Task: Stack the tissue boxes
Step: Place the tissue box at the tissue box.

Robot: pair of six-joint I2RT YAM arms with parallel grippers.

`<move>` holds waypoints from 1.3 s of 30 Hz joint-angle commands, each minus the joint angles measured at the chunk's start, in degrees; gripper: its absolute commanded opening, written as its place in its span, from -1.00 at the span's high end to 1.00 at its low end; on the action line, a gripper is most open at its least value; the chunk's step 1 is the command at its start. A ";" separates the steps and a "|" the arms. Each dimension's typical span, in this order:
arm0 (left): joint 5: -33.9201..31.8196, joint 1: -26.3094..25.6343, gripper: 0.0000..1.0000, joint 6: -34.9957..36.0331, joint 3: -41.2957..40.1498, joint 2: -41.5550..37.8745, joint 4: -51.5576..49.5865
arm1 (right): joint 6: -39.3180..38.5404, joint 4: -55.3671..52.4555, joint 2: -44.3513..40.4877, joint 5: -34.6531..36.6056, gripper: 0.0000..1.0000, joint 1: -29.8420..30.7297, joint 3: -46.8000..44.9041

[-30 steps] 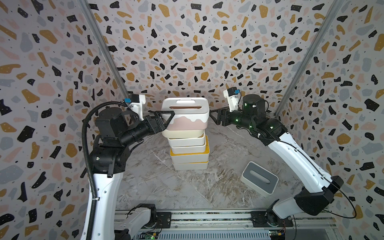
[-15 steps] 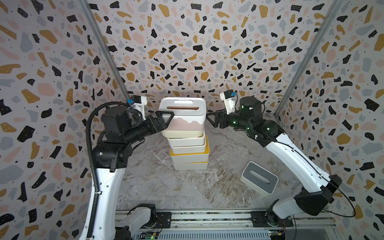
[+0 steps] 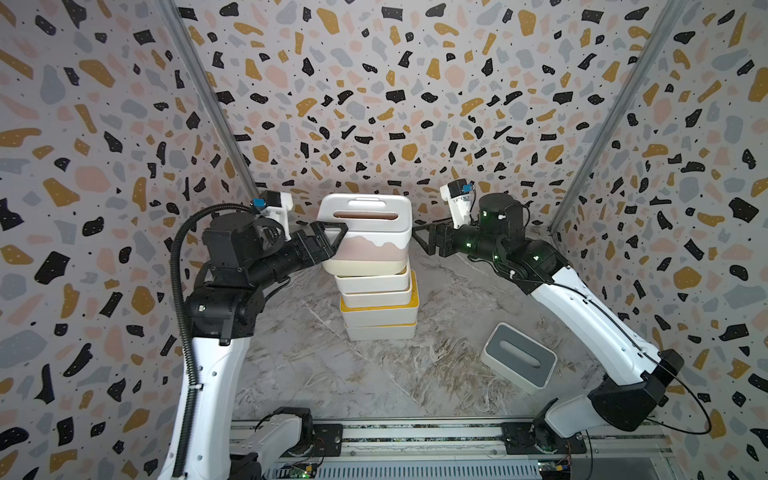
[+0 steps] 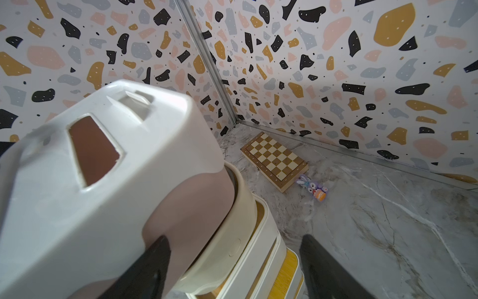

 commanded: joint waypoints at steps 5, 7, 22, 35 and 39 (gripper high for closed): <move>-2.59 -0.30 -0.99 0.80 1.46 -1.71 -0.11 | -0.05 0.35 -2.95 1.17 -0.67 -0.04 -1.04; -2.42 -0.30 -0.99 0.40 1.24 -1.96 0.31 | 0.06 0.26 -3.21 1.23 -0.67 -0.15 -1.18; 4.30 -0.30 -0.97 -3.70 -0.84 -1.09 7.11 | 0.21 0.41 0.28 -0.87 -0.70 -0.26 3.74; 6.24 -0.37 -0.96 -3.72 -1.40 -0.56 8.08 | -0.54 -0.56 5.40 -2.10 -0.70 -0.70 8.84; 5.78 -0.36 -0.97 -3.59 -1.51 -0.99 7.88 | -0.68 0.12 3.23 -0.25 -0.71 -0.86 4.83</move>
